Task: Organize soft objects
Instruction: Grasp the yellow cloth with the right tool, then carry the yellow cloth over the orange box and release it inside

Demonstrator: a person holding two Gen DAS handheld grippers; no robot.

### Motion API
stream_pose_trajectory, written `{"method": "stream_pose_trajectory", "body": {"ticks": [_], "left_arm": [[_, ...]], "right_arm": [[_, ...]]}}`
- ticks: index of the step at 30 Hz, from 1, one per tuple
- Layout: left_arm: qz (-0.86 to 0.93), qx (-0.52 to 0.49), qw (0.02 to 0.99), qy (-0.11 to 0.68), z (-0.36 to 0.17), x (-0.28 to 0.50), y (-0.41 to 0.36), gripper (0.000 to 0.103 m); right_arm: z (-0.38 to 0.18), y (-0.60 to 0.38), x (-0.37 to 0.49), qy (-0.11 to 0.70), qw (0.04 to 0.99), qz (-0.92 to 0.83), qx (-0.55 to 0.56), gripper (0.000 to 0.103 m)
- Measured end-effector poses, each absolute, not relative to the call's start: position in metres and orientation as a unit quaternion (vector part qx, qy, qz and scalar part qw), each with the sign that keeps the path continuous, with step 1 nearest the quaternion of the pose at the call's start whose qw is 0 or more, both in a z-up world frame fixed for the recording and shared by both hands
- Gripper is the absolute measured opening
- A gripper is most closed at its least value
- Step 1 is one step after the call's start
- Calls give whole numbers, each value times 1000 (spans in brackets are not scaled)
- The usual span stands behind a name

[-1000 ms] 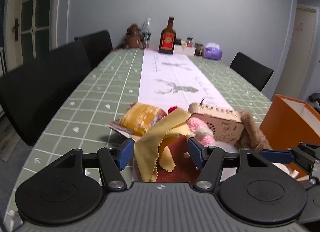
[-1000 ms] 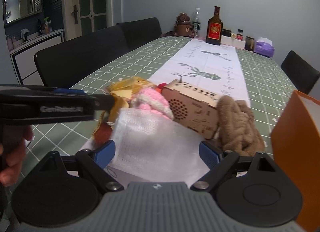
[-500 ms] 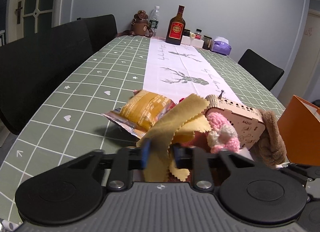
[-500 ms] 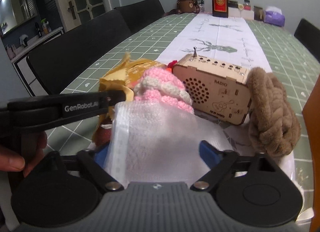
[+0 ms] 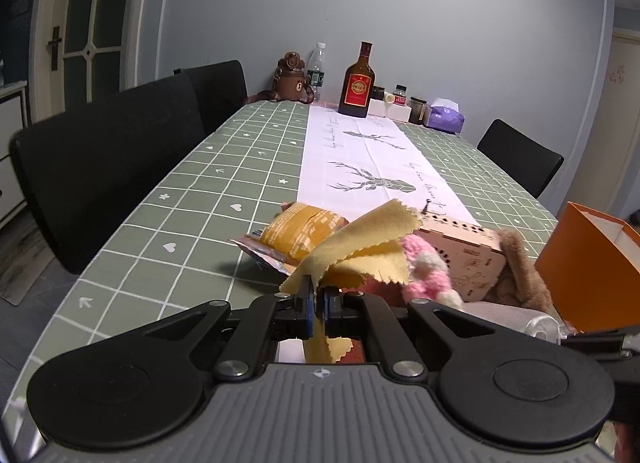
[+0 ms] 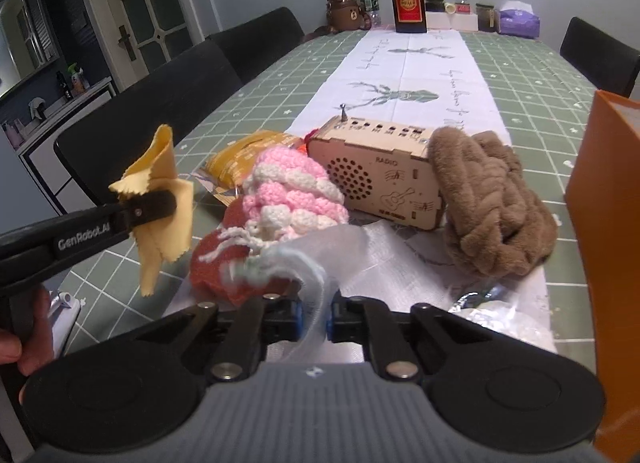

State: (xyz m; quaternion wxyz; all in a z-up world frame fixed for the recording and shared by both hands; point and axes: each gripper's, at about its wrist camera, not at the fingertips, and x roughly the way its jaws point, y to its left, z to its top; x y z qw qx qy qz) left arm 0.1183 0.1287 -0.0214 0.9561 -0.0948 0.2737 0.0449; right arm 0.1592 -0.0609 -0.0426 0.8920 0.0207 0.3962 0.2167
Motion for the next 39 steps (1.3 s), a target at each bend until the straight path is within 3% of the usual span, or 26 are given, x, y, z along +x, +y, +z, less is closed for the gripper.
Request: {"method": "stream_pose_trajectory", "body": {"ticks": [4,24,39], "left_arm": [[38,-98,957,272,-14,100,119,4],[-18,-62,967,246,19,41,51,4],[-134,-7,965,224,54,79,-38,4]], "right_arm": [[-26,-69,140,369,903,219,14,2],[46,-113,64,271,925,255,-74,2],[75,-187,74,257,940,163,-156,2]]}}
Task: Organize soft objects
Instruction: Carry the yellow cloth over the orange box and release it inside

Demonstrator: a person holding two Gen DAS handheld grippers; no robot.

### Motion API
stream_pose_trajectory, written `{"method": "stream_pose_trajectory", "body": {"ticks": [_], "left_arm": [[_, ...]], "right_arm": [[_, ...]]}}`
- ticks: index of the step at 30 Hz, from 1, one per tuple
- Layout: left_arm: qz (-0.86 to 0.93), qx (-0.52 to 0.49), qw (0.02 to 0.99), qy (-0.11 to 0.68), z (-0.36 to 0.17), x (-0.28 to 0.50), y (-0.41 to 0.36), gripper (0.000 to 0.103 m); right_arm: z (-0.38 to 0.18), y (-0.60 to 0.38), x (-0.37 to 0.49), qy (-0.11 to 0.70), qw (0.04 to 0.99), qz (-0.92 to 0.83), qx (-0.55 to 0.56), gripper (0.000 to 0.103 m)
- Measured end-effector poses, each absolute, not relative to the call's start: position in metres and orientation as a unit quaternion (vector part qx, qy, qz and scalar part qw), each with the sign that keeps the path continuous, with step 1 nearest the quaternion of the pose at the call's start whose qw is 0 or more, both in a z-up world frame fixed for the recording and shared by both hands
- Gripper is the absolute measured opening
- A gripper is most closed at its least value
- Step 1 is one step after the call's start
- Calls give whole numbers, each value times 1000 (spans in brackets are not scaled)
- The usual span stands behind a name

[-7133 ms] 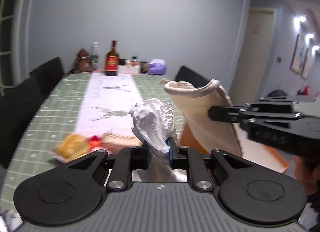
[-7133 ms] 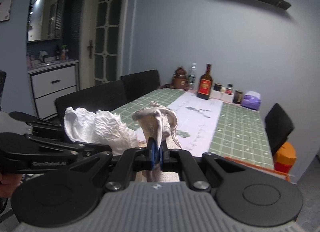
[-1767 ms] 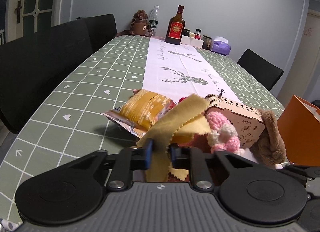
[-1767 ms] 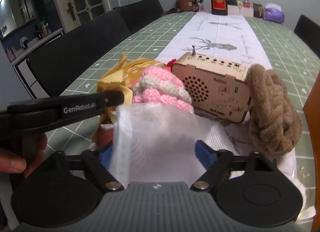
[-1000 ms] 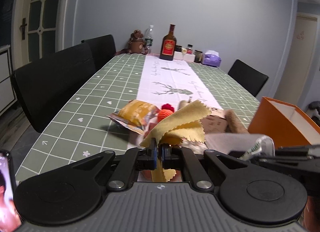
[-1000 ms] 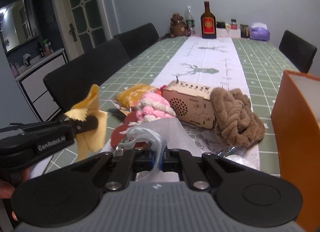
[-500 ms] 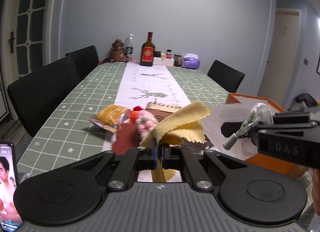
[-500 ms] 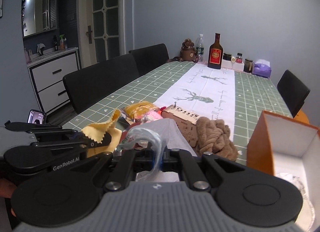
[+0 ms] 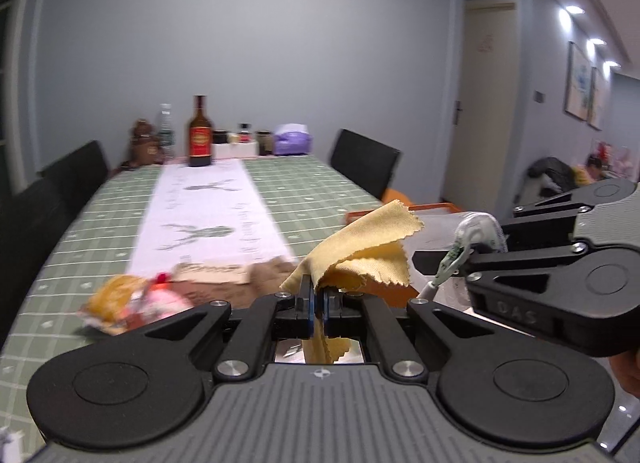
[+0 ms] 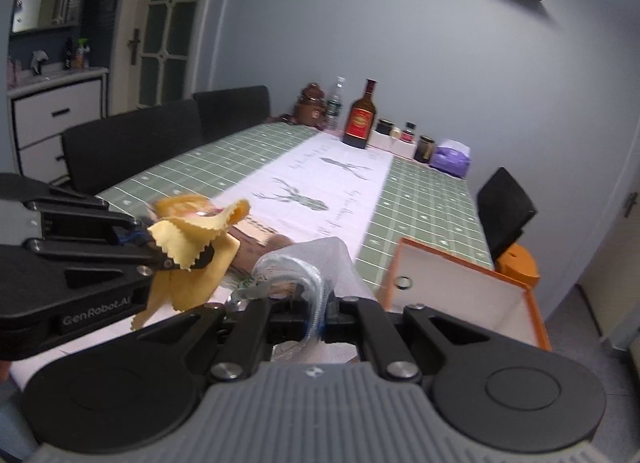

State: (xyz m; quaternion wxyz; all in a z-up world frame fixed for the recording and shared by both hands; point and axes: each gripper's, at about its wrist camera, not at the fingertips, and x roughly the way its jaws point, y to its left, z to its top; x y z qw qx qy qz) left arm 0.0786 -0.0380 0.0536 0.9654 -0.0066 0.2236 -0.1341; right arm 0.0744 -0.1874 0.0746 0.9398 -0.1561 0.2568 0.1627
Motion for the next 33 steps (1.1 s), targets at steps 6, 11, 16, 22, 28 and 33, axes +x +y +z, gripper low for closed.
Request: {"method": "stream_pose_trajectory", "body": {"ticks": [6,11,16,22,28,33], "left_arm": [[-179,21,956,232,55,108,-83,4],[-225,52,943,241,56,133,-125,4],[-236,79,931,266,37,160,-152,4],[-245,93,913,313,9,189,-168,4],[-256,103,892,358,-15,205,-176,4],[-251,119,891,358,-18,205,-179,4]], "right_arm": [[75,-229,98,278,937,113,-178,2],[67,-257,122,306,929,83,-193,2],[45,-277,146,341,913,64,-215,2],[13,-296,169,383,899,60,-205,5],[-12,-301,183,430,879,74,-189,7],[-22,-294,184,445,867,83,-209,14]]}}
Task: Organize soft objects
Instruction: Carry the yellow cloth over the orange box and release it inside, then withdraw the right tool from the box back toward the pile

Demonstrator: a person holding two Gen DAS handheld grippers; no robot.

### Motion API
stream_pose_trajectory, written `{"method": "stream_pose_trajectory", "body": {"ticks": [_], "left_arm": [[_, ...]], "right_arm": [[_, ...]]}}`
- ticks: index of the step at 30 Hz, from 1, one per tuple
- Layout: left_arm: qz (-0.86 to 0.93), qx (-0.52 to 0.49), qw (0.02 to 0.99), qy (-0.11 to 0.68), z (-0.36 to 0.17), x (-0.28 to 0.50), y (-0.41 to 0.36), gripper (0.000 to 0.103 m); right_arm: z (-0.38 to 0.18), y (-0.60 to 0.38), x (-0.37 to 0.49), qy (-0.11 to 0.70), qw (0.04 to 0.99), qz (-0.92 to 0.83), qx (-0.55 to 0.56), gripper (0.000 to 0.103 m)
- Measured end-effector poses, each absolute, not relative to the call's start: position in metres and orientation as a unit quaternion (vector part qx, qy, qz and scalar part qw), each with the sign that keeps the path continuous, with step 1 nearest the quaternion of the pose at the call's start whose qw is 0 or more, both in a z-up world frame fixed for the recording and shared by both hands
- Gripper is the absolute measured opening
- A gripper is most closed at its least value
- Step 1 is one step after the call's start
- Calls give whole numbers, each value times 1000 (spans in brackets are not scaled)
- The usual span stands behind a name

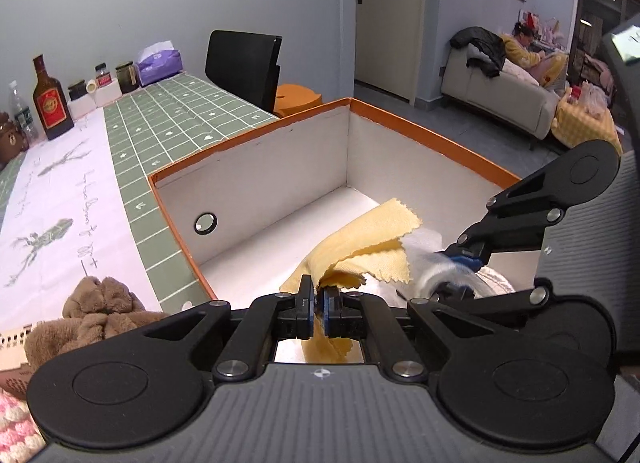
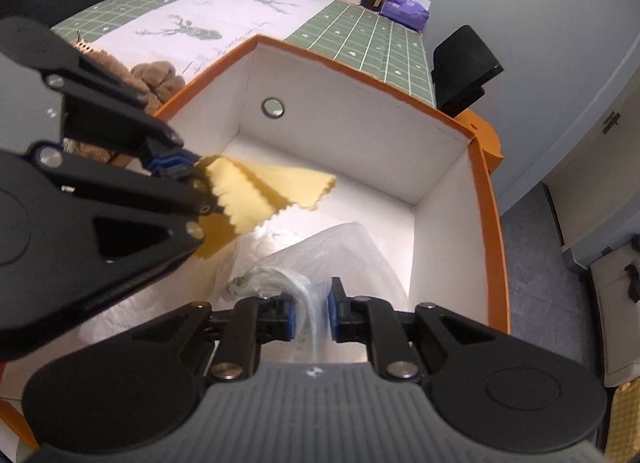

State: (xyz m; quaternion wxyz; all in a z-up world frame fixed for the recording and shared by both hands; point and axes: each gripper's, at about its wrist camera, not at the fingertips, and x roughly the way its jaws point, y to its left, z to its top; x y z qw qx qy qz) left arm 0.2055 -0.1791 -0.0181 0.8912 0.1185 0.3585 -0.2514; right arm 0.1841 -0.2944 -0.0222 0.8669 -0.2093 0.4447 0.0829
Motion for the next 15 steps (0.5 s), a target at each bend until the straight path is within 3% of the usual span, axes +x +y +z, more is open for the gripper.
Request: {"method": "stream_pose_trajectory", "body": {"ticks": [4,6,12,15], "left_arm": [[-254,119,890,359,-16,202,-179,7],[-252,123,891,356,-14,201,-179,10],[-258,121,890,356,-1,197,-174,30],[-253,126,889,360,5,193,-170,35]], "right_arm": [[-20,-291,183,448,862,88,-221,39],[-17,-290,182,449,859,86,-230,45],[-4,-285,174,450,851,83,-257,57],[3,-283,171,454,848,84,-259,61]]}}
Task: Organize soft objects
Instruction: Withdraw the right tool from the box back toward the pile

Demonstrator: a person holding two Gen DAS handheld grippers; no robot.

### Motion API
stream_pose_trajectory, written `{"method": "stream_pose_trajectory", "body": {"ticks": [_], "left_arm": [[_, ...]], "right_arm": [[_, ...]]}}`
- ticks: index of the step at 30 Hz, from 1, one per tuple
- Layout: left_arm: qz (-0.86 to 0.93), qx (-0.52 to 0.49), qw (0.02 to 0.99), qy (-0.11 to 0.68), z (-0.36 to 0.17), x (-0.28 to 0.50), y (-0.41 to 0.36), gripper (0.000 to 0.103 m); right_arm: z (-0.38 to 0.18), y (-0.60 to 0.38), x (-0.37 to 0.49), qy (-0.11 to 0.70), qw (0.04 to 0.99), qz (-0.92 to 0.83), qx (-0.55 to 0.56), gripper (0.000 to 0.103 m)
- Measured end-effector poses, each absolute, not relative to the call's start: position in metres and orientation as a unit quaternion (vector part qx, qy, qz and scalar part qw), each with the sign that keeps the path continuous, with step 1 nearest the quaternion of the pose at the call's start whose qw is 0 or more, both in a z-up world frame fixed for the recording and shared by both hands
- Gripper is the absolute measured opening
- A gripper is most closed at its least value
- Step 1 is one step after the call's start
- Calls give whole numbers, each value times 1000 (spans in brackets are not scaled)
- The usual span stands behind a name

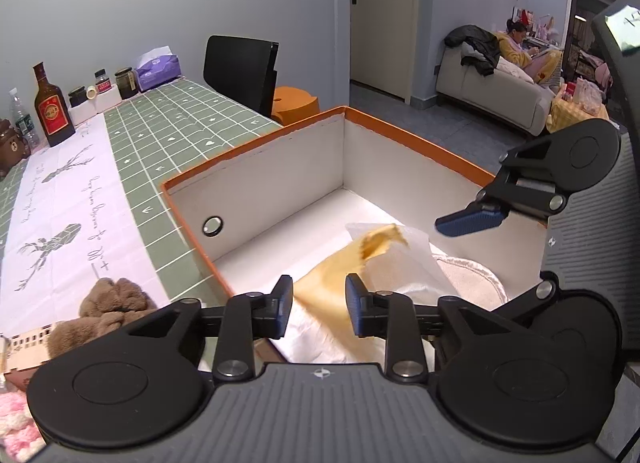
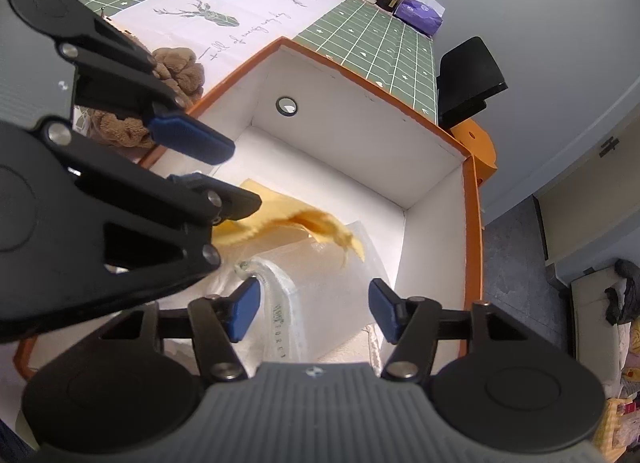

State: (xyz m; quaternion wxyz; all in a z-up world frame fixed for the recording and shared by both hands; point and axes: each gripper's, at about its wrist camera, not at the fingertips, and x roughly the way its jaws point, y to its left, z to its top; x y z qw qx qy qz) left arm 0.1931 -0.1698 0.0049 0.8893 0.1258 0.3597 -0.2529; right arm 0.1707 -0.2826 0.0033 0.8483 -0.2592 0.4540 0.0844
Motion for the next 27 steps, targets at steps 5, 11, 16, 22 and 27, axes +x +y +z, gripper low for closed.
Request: {"method": "stream_pose_trajectory", "body": {"ticks": [5,11,16,22,27], "left_arm": [[-253,115,890,361,15,188,-158,39],[-249,109,900,340,30,173,-141,50],[-239,85,914,318,44,157,-118,51],[-204,59,937,277,59,131,-77,53],[-164,36,957,238,67,106,-34,57]], "right_arm": [[15,-280,163,454,849,88,-258,65],[37,-271,145,429,860,86,-261,68],[54,-258,128,392,882,83,-248,71],[67,-226,105,341,909,96,-219,71],[71,-199,83,295,930,119,-183,71]]}}
